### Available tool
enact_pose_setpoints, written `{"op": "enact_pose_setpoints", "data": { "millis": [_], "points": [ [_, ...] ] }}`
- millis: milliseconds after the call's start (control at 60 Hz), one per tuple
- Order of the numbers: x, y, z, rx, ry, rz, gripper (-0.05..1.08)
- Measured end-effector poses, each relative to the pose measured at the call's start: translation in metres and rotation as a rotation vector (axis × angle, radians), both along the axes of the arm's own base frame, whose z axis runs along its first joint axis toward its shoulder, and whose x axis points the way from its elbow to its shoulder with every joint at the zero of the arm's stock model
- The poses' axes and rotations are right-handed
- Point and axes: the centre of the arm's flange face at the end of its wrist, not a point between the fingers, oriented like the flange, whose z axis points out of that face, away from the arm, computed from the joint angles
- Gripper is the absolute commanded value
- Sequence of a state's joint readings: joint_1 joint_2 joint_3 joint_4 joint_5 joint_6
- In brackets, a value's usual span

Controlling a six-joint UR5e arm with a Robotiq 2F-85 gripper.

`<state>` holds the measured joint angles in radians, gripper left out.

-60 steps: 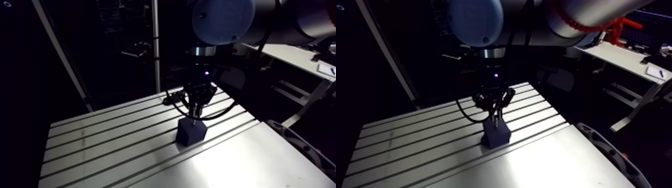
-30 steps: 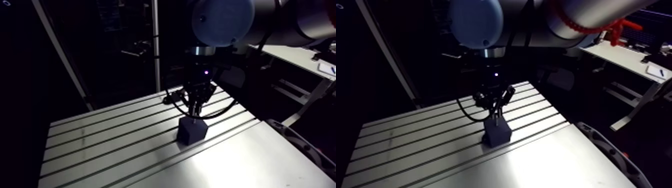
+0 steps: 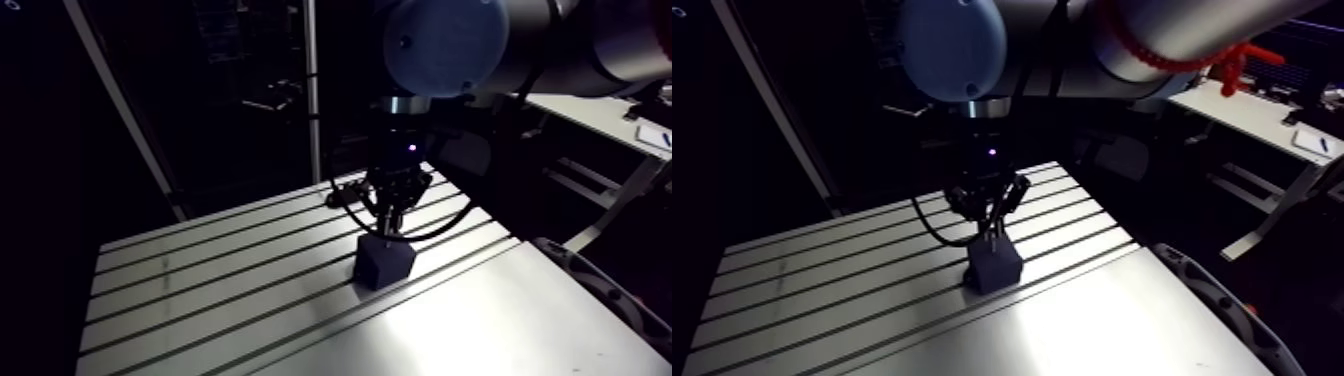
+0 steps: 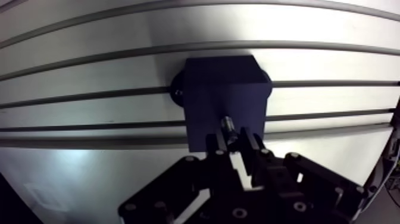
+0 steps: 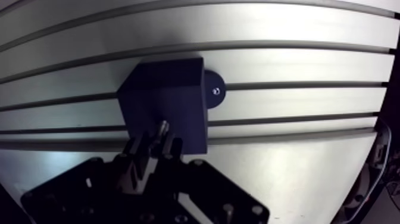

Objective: Pick up the M10 bolt and insert it into the hole until fully seated.

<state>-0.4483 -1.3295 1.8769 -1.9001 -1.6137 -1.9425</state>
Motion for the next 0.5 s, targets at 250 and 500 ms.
{"op": "enact_pose_setpoints", "data": {
  "millis": [250, 500],
  "points": [
    [0.0035, -0.0007, -0.0034, -0.005, -0.008, 0.007, 0.00],
    [0.0075, -0.0007, -0.0036, -0.004, 0.000, 0.011, 0.00]
  ]
}}
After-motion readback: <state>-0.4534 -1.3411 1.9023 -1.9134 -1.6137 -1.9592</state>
